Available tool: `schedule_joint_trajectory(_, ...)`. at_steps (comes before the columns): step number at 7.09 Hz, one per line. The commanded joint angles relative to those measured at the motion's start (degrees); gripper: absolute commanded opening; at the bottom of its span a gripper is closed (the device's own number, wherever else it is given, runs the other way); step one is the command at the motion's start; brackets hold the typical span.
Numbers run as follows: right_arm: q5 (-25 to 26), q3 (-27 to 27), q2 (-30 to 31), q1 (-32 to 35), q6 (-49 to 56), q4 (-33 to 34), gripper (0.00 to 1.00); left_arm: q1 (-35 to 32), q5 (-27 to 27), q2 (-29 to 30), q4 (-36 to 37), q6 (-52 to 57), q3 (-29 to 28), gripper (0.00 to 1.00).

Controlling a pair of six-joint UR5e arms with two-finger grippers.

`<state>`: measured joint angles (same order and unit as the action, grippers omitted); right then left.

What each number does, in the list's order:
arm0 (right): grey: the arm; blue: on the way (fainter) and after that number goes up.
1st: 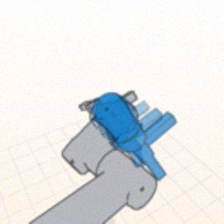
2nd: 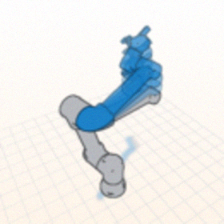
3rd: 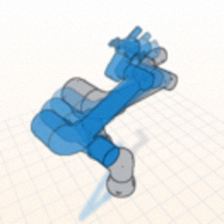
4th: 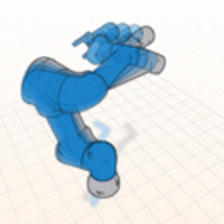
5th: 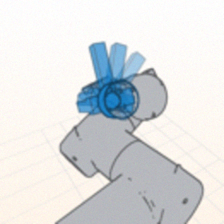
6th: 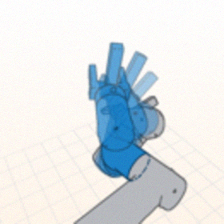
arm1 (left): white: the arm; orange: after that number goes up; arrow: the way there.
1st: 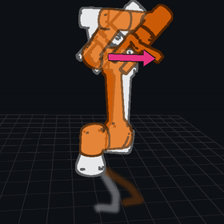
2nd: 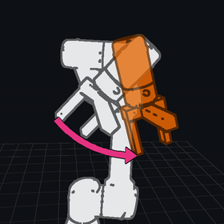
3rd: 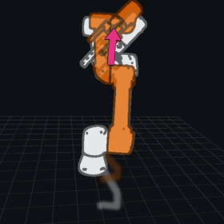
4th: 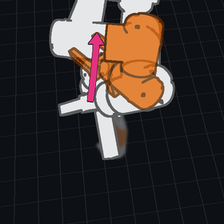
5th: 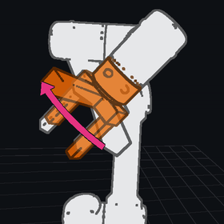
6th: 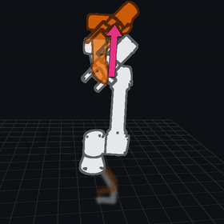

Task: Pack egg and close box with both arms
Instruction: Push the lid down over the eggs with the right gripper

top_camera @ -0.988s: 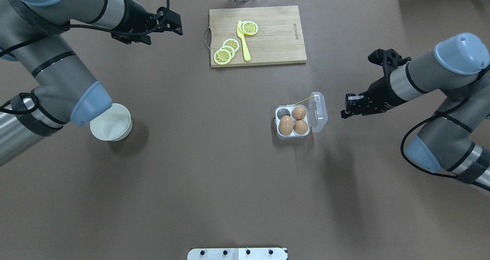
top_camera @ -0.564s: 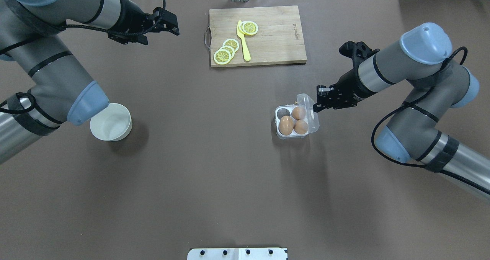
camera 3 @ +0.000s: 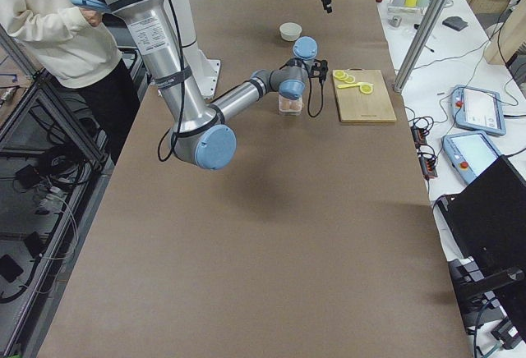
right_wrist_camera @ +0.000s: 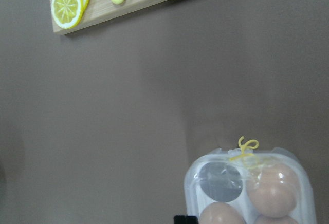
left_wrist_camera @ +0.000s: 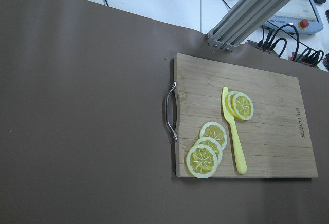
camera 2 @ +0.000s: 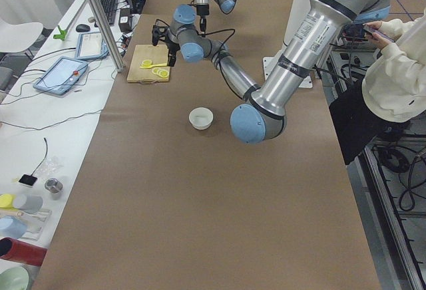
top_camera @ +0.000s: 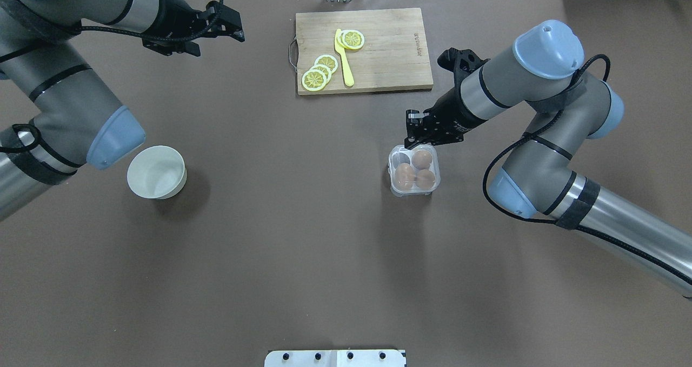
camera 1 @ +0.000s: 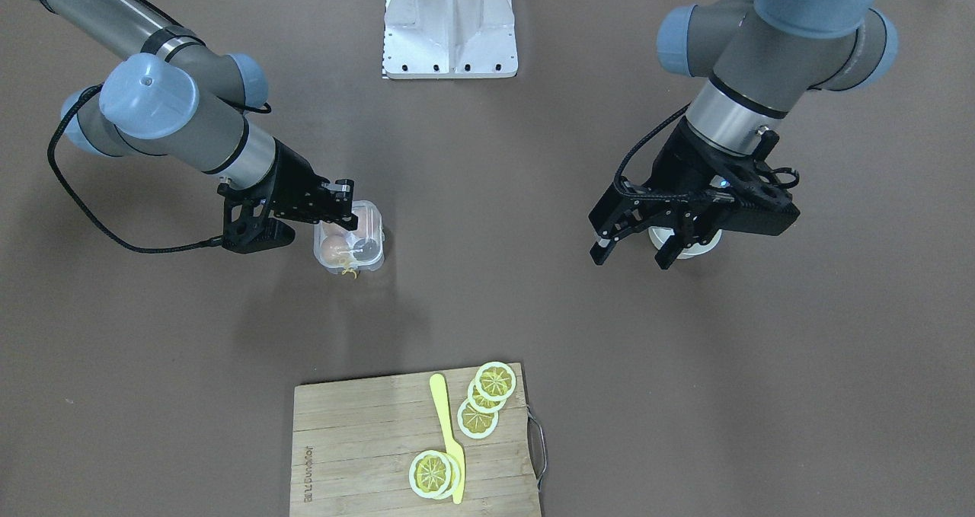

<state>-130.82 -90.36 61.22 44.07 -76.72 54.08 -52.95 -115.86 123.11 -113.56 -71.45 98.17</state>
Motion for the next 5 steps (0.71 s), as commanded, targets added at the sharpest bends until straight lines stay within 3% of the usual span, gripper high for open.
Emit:
schedule_joint_trajectory(1,0.1,-0.7,-2.8,0.5,-5.7,0.2,0.86,-0.3,-1.0,-1.5,0.1,0.1,0.3,0.98)
schedule_joint_trajectory(2,0.0,-1.9,-3.0,1.3,-5.8,1.1,1.0,-0.7,-1.0,-2.0,0.5,0.0,0.7,0.98)
schedule_joint_trajectory(3,-1.0,-4.4,-2.3,4.2,-5.6,5.3,1.0,-0.8,-0.9,-5.4,0.5,0.2,1.8,0.98)
schedule_joint_trajectory(5,-1.5,-13.0,2.6,11.1,-0.9,16.3,1.0,-3.3,-0.3,-15.2,0.5,14.6,5.5,0.98)
